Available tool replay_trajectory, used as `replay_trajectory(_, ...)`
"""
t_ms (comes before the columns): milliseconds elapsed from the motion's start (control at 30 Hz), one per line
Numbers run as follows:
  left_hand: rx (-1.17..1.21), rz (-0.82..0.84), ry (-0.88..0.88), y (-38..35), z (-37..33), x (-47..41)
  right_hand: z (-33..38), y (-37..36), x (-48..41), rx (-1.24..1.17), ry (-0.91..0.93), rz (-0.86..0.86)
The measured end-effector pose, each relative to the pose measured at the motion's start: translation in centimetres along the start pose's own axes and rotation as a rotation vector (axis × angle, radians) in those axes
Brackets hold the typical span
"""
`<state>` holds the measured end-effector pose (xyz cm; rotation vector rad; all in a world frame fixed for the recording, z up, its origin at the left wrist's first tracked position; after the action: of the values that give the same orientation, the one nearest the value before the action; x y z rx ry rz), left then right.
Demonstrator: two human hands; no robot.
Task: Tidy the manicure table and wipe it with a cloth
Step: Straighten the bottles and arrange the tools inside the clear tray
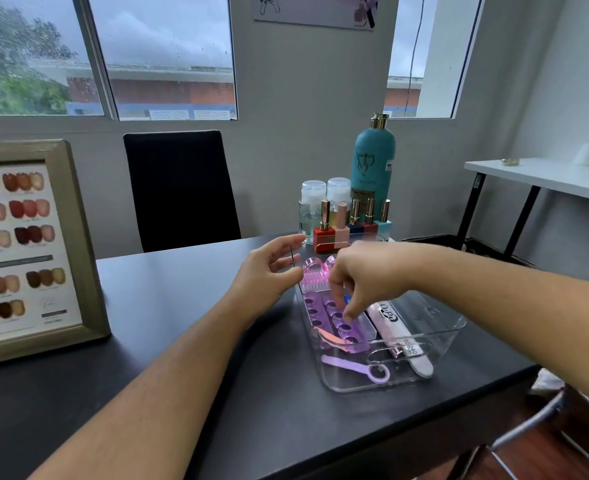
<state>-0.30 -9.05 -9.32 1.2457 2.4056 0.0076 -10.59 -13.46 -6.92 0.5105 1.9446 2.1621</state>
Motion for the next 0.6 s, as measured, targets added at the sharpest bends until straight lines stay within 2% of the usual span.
replay_trajectory(600,-0.018,-0.001,-0.018,0.0,0.0,-0.1,0.5,-1.1,-1.0,-0.053,-0.004,-0.009)
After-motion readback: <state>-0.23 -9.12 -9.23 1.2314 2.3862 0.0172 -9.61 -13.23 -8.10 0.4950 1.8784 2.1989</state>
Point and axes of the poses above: each hand's wrist, its own x-axis away from the middle knuckle, its own y-axis out of the back of the hand, z = x × y, the point moved 9 cm from there along -x, towards the middle knuckle, and after that the axes turned 7 degrees about -z, right-handed, at the moved point
